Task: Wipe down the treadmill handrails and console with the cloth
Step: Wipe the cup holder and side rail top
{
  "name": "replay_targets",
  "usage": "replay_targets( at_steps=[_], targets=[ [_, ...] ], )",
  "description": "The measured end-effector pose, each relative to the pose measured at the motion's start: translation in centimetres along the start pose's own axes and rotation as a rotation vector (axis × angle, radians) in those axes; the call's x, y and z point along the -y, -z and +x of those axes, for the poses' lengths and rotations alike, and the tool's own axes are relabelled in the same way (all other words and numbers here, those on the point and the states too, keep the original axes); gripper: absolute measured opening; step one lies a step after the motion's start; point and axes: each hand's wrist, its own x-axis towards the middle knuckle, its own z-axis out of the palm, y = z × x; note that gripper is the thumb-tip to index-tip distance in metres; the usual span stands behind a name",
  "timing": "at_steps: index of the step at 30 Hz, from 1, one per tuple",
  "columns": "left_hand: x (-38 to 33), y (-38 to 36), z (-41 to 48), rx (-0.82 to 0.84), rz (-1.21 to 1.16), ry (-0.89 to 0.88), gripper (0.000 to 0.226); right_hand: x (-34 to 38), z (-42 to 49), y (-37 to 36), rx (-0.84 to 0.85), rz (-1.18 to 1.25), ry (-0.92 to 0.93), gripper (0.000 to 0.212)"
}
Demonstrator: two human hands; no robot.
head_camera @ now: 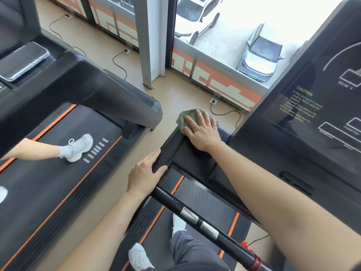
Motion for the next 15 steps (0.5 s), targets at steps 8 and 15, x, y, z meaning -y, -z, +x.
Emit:
replay_targets(
  at_steps=[8, 15],
  targets=[
    [-0.2, 0.1, -0.1, 0.003, 0.019, 0.0, 0.06, -2.6, -6.6, -2.2, 0.002, -0.163, -0.071, 0.066],
    [-0.3, 0.2, -0.2, 0.011, 0.028, -0.008, 0.06, -1.5, -12.7, -2.9, -0.08, -0.126, 0.046, 0.058]
  ],
)
